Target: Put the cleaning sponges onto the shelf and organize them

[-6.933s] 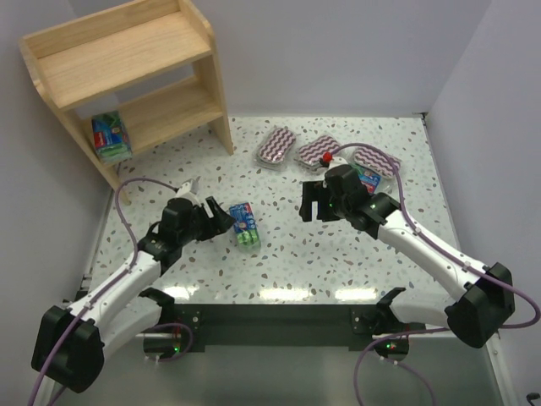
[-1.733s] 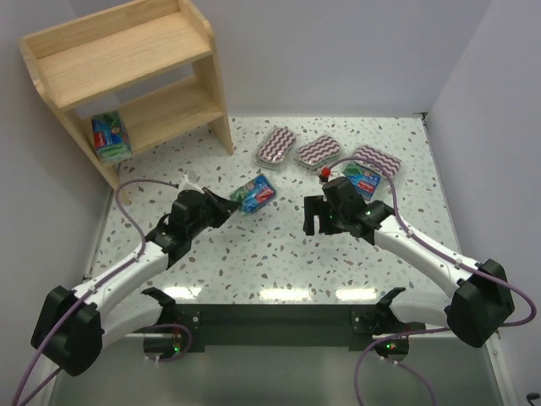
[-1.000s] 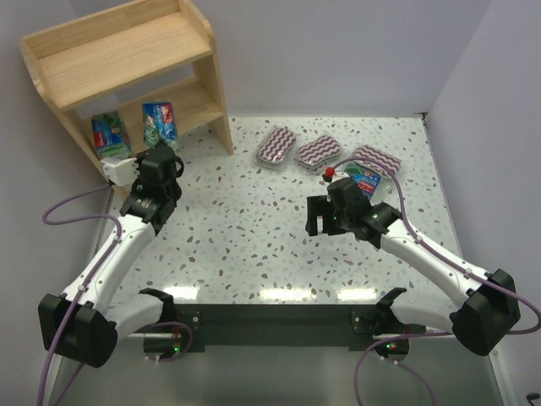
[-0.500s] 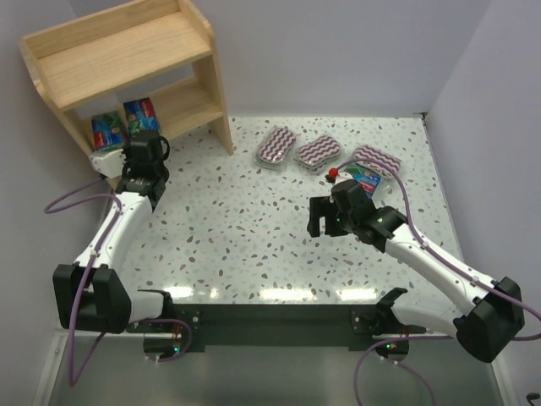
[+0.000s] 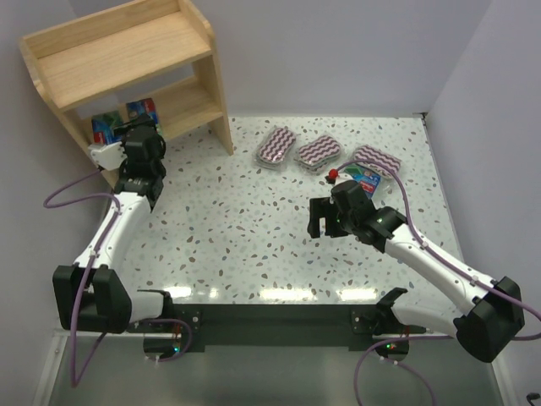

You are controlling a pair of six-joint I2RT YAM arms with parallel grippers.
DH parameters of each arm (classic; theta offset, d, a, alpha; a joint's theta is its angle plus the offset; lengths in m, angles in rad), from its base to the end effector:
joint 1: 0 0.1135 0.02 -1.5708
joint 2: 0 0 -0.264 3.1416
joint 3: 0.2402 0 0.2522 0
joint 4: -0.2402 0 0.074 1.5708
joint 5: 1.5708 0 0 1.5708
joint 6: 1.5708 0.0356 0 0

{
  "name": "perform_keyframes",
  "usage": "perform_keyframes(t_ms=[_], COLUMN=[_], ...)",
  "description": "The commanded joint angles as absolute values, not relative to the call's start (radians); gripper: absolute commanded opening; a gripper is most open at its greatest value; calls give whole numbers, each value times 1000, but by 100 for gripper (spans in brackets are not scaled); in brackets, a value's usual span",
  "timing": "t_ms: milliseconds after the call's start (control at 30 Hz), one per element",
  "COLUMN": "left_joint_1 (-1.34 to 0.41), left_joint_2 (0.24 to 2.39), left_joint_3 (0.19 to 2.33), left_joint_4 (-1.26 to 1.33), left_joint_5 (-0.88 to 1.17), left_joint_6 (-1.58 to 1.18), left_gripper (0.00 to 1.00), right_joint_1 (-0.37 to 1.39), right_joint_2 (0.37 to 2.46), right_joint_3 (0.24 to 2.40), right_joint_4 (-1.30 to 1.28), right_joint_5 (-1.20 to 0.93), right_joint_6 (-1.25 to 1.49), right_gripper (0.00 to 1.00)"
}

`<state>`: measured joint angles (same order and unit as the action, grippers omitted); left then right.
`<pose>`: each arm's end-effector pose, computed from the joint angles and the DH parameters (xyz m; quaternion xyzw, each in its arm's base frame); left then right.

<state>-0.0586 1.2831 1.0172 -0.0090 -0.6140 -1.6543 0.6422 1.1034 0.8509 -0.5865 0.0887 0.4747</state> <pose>0.2971 0.0031 0.3322 -0.6714 0.4001 -0.2768 0.5590 0.1832 0.1331 0.2646 -0.0622 0.9309 0.1543 0.3251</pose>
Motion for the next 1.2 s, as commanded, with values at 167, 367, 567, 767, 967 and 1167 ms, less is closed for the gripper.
perform_keyframes(t_ms=[167,367,567,767,967,1167], left_joint_1=[-95,-199,-363,-465,-494,-494], left_joint_2=[1148,1072,1025,1019,1002,968], left_joint_3=[1002,925,784,692,623,549], left_joint_4=[195,223,221,190,80,14], left_joint_5=[-405,26,233,354,334,278], left_joint_6=[-1372,-1125,-947,-830,-750,-724], left_gripper=[91,92,91,89,89,89], right_joint_1=[631,310,31,-38,-52,-51], right_joint_2=[1152,1328,1408,1531,1663,1763], right_joint_3=[939,1014,1037,1063,1051,1040], right_joint_4=[-588,-543,-404,-247,-95,-28], right_joint_5=[233,172,187,232,164,54], right_joint_6=[503,624,764,782,784,749], right_gripper=[90,95,94,94,94,89])
